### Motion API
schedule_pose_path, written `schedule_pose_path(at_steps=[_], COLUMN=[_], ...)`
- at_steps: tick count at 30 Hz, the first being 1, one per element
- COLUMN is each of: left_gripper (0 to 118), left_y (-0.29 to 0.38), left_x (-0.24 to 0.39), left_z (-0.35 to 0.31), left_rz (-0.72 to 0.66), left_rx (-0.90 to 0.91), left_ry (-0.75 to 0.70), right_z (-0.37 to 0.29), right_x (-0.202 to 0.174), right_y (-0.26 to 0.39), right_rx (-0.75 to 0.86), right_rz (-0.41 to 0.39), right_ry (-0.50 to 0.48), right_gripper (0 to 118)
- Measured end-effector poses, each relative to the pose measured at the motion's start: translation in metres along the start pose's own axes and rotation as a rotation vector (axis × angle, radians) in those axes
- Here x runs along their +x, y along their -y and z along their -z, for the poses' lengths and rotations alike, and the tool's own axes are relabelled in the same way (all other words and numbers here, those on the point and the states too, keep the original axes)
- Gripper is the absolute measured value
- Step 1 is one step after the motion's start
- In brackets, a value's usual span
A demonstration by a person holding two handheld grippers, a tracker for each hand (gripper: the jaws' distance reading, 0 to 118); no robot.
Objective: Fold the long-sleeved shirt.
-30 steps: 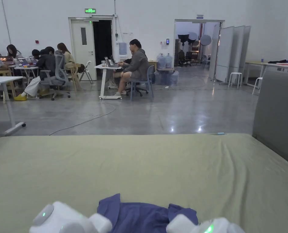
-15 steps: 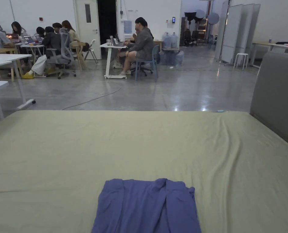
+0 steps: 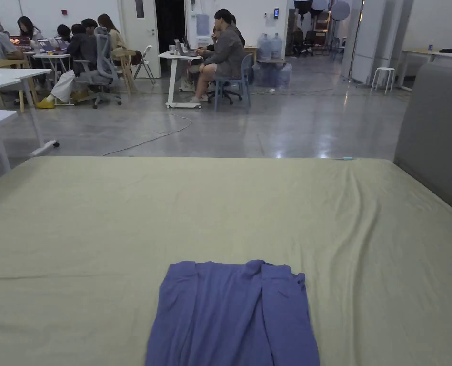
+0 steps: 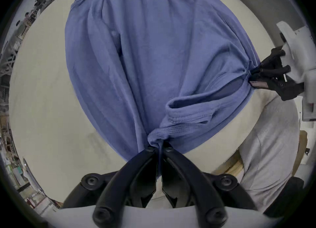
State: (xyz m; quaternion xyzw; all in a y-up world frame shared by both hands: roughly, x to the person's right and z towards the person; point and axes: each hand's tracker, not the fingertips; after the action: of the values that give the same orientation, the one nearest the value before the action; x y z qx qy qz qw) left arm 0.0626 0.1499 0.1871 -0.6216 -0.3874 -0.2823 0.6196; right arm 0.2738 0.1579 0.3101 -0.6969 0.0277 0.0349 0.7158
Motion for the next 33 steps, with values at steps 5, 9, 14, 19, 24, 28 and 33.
schedule_pose_path(at_steps=[5, 9, 14, 19, 24, 28, 33], left_gripper=[40, 118, 108, 0, 0, 32, 118], left_y=[0.004, 0.032, 0.069, 0.103, 0.101, 0.076, 0.05], left_x=[-0.004, -0.004, 0.004, 0.009, -0.004, -0.007, 0.014], left_z=[-0.026, -0.086, -0.098, -0.07, -0.064, -0.058, -0.042], left_rz=[-0.115, -0.145, -0.186, -0.327, -0.466, -0.48, -0.343], left_rx=[0.061, 0.332, 0.349, 0.366, 0.377, 0.392, 0.356], left_ry=[0.074, 0.098, 0.076, 0.117, 0.161, 0.055, -0.037], right_z=[-0.017, -0.082, -0.128, -0.103, -0.086, -0.089, -0.096], right_x=[0.009, 0.011, 0.01, -0.002, -0.006, -0.002, 0.017], right_y=[0.002, 0.032, 0.062, 0.08, 0.079, 0.066, 0.041], right_rx=[0.034, 0.26, 0.436, 0.471, 0.467, 0.475, 0.479], right_rz=[0.038, 0.035, 0.101, 0.246, 0.287, 0.267, 0.23], right_ry=[-0.029, 0.069, 0.051, -0.078, -0.161, -0.143, -0.115], right_gripper=[15, 115, 112, 0, 0, 0, 0])
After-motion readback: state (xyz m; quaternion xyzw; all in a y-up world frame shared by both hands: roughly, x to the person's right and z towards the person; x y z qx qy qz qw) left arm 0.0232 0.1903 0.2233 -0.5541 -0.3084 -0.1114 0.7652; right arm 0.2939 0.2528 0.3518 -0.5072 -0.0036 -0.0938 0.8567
